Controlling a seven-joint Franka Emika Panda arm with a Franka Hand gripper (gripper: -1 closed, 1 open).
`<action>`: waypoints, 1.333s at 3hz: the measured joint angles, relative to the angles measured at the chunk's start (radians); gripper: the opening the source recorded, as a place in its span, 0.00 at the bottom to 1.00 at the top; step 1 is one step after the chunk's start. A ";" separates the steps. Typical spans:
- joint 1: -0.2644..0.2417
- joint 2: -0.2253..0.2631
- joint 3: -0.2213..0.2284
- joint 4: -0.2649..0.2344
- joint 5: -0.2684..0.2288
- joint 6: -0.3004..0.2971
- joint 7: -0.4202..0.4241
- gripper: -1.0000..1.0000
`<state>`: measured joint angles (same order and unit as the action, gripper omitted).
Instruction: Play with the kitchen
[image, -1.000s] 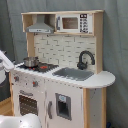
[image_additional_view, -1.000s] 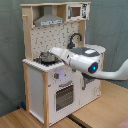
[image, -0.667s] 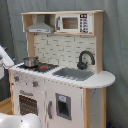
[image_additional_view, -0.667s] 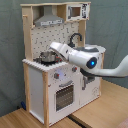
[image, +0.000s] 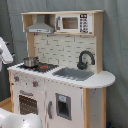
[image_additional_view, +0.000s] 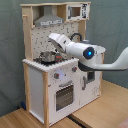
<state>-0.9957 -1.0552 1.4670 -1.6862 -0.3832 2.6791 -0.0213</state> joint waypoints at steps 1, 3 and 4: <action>-0.024 0.053 0.038 0.058 0.036 -0.081 0.005 1.00; -0.089 0.121 0.110 0.179 0.134 -0.243 0.013 1.00; -0.130 0.141 0.145 0.244 0.197 -0.313 0.013 1.00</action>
<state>-1.1257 -0.9141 1.6119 -1.4423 -0.1862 2.3664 -0.0085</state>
